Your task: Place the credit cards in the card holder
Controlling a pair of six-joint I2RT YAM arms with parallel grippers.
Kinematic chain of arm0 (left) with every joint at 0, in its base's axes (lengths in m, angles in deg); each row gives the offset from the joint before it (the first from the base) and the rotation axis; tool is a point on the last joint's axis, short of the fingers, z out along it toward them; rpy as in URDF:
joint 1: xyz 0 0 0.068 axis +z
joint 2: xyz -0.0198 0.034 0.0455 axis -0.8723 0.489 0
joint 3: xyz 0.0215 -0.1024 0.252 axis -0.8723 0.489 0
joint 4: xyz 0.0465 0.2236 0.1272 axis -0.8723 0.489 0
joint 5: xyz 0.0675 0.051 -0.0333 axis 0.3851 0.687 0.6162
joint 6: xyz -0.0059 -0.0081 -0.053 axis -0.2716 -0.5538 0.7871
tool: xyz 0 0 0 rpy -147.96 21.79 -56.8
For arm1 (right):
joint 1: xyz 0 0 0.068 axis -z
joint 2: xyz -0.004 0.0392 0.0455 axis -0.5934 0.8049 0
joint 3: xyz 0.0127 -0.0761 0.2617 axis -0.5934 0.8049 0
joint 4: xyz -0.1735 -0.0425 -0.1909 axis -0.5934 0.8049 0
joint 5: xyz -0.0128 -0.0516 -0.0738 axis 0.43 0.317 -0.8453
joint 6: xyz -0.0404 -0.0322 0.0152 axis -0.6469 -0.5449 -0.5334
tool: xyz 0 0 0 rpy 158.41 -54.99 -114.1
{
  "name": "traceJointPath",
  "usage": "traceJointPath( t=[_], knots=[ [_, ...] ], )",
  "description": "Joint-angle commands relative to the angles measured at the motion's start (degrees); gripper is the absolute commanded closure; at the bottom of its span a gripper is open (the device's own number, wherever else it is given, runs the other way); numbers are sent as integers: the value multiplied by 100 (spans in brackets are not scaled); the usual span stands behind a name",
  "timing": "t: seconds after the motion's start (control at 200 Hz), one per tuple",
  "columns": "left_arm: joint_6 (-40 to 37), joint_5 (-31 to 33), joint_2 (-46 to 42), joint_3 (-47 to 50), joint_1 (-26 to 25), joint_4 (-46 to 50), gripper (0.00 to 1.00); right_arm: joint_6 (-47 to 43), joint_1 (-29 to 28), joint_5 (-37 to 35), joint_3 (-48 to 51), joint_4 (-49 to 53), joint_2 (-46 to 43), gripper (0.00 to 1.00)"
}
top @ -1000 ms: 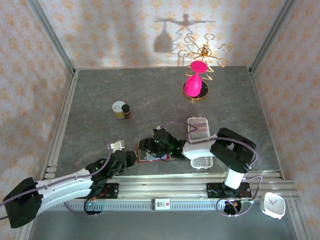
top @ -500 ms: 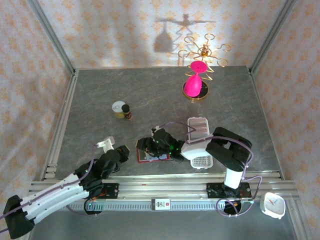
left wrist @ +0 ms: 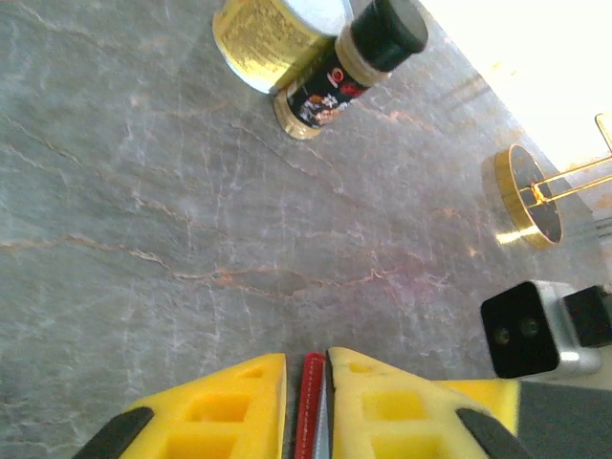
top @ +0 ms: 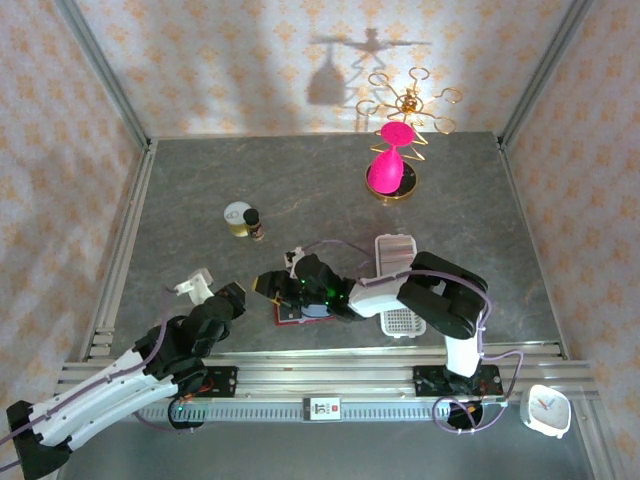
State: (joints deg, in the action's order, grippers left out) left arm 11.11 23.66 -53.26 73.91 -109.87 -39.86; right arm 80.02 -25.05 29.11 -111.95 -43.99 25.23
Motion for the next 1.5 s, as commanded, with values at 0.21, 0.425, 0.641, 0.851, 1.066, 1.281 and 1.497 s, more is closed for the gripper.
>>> traceJointPath(
  t=[0.21, 0.425, 0.641, 0.851, 1.066, 1.281, 1.497],
  knots=[
    [48, 333, -48, -296, -42, 465, 73, -841, 173, -641, -743, 1334, -296, 49],
    [-244, -169, 633, -278, -42, -236, 63, -1570, 180, -2097, -221, 3528, -1450, 48],
    [-587, -1119, 1437, -229, -42, -1399, 60, -1509, 187, -2147, 610, 4053, -2127, 51],
    [-755, -2562, 2827, -223, -51, -2855, 65, -1200, 186, -2123, 977, 3921, -2167, 76],
    [-1127, -3115, 4241, -788, -186, -3433, 70, -1018, 204, -2309, 1154, 3917, -2217, 94],
    [-1206, -3265, 5005, -993, -227, -3880, 76, -820, 204, -2567, 1423, 3888, -2470, 100],
    [-1335, -3294, 5718, -1212, -227, -4092, 88, -677, 204, -2782, 1661, 3891, -2755, 100]
  ],
)
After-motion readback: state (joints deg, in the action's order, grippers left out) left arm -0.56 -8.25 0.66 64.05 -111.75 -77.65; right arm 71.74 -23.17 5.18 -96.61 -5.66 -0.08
